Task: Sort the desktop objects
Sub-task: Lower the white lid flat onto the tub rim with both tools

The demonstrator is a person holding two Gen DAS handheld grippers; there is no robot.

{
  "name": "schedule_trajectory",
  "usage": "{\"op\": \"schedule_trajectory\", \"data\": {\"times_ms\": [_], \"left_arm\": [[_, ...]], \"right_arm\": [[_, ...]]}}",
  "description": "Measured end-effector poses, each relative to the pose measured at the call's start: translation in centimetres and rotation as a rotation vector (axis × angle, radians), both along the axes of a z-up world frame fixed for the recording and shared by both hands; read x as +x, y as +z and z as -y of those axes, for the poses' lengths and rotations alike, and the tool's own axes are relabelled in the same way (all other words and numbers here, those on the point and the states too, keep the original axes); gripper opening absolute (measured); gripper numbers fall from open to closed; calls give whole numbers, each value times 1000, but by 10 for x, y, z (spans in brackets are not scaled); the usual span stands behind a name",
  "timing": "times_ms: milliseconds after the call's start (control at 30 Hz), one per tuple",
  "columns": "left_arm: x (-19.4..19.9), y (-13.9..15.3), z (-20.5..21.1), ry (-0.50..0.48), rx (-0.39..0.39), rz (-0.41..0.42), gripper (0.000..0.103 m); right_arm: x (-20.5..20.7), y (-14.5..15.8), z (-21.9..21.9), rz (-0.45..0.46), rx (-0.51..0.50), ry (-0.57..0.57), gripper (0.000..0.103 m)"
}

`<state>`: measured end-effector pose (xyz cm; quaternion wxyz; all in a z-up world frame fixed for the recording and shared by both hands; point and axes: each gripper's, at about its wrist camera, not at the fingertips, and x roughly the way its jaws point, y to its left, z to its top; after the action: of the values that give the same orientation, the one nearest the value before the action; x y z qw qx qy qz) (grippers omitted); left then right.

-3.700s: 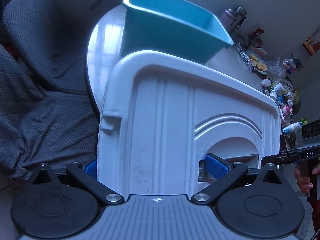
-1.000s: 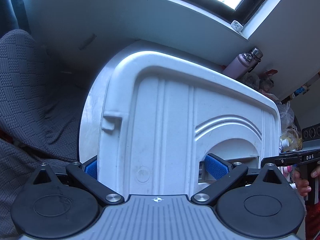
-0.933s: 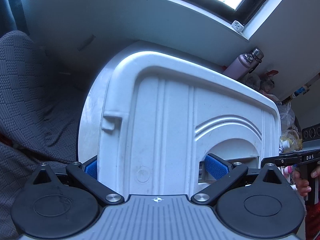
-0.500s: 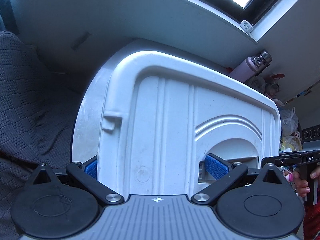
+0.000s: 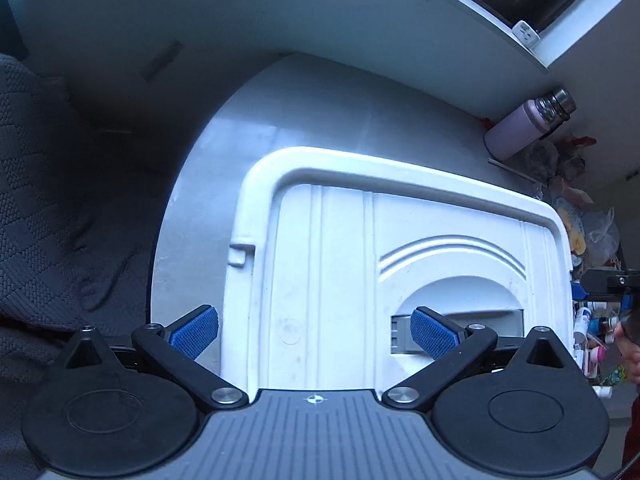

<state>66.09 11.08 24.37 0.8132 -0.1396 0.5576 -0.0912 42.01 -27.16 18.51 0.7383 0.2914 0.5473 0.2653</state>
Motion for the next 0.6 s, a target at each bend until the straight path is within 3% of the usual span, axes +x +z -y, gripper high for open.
{"op": "schedule_trajectory", "data": {"times_ms": [167, 400, 600], "left_arm": [[2, -2, -1, 4, 17, 6, 103], [-5, 12, 2, -2, 28, 30, 103], [-13, 21, 3, -6, 42, 42, 103]], "right_arm": [[-33, 9, 2, 17, -26, -44, 99], [-67, 25, -10, 55, -70, -24, 99], [-99, 44, -7, 92, -152, -50, 99]]}}
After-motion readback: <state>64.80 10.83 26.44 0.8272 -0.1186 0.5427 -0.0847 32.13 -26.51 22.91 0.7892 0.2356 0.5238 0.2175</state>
